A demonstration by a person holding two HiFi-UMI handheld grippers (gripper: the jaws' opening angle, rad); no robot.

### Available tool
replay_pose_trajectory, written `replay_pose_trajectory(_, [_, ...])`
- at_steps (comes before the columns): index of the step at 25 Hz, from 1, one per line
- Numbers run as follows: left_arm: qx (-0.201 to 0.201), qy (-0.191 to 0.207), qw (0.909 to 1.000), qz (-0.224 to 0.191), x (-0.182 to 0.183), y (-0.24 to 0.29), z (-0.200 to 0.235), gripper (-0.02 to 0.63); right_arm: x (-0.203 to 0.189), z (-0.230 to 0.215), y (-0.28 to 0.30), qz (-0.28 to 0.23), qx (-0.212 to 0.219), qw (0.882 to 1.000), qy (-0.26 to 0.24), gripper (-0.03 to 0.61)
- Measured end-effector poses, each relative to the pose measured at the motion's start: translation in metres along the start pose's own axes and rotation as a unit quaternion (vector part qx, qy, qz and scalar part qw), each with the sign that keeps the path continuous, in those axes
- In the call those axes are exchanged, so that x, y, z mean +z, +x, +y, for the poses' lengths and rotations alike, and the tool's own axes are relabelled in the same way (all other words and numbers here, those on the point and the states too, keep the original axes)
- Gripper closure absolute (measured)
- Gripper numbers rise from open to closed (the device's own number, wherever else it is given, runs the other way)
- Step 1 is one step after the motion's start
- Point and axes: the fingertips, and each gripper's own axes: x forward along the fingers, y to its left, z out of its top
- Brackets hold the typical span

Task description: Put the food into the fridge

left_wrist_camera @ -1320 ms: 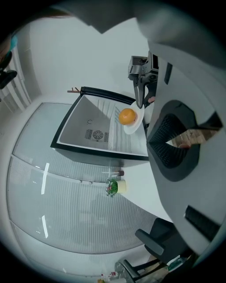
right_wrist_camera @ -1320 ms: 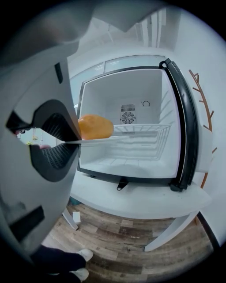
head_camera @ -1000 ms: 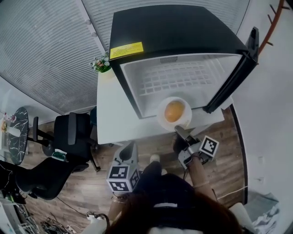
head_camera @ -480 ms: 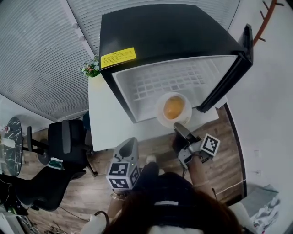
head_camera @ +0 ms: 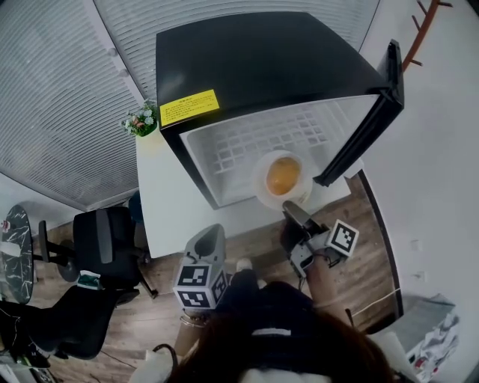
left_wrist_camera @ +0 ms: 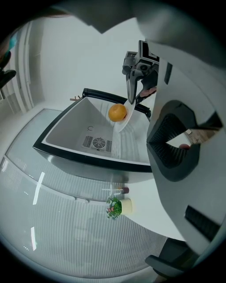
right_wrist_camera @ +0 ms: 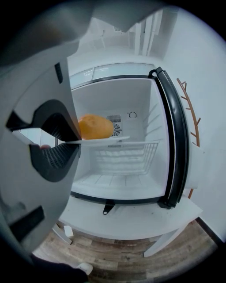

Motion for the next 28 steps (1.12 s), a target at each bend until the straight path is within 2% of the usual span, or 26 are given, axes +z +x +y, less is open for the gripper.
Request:
replay_pose_trajectory(15, [-0.013,0.005,0.9997,0.018,-0.003,0.005,0.028,0.615,0.011,0.008,0.016,-0.04,0.0,0.999,-0.002,0.569])
replay_pose_trajectory(28, [-0.003,-0.002,0.9999,0.016,0.007,0.029,0.02,0.615,0.03,0.013,0.035,-0.019,0.006,1.0,0.006,0.569])
